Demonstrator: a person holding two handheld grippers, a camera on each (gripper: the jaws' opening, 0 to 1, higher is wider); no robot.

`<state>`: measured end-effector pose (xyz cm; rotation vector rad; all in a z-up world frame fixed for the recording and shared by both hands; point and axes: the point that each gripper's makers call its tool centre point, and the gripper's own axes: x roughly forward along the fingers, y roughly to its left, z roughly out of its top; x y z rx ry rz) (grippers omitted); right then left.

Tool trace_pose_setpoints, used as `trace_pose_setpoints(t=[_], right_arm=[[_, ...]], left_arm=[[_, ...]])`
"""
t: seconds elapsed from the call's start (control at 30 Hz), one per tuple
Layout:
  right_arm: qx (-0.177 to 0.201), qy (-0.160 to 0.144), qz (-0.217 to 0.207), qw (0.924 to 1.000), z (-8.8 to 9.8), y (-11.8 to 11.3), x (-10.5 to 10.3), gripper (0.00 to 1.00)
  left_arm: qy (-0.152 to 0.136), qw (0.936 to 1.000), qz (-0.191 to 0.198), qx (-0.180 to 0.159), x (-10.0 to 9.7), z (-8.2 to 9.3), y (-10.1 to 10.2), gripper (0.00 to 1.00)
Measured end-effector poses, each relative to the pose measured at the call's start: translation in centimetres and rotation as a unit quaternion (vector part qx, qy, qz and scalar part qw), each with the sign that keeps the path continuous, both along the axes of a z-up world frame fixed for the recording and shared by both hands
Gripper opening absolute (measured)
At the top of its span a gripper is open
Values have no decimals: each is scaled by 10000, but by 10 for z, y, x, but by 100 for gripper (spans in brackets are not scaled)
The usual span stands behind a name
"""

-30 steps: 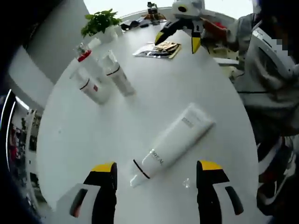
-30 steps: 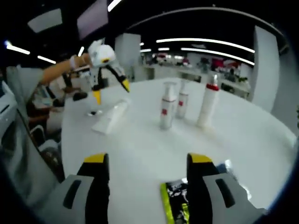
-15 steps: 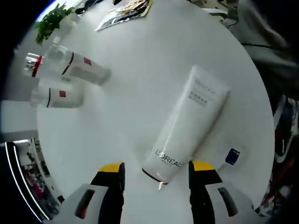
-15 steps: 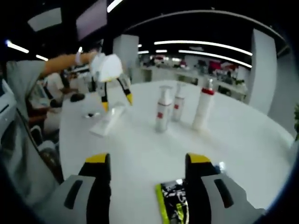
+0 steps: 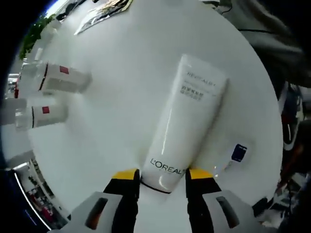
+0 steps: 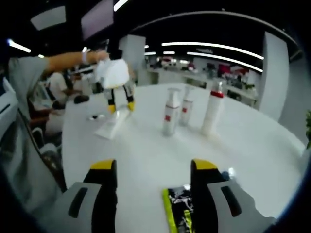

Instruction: Arrange the skincare products in the storage area until every visible bottle or jar stands upright without overlapping.

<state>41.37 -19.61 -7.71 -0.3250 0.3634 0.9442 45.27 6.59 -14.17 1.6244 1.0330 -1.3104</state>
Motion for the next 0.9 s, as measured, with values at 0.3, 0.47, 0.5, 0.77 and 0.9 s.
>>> trace_pose_setpoints(t=[0.3, 0.47, 0.5, 0.77, 0.9], right_arm=[[-61, -122, 60, 9999, -2, -2, -8, 54], [-4, -149, -3, 9999, -3, -6, -10, 51], [-3, -149, -3, 9999, -3, -7, -10, 51], [-55, -199, 23, 9998, -4, -9, -14, 49], [-59, -255, 22, 9997, 0, -9, -15, 48]], left_arm=[[-131, 9931, -640, 977, -1, -4, 3, 34], [-170, 9908, -657, 1175, 0, -4, 5, 32], [-160, 9906, -678, 1181, 1, -4, 5, 32], [403, 9974, 433, -410, -9, 1, -17, 29], [642, 9816, 934, -1534, -12, 15, -34, 29]])
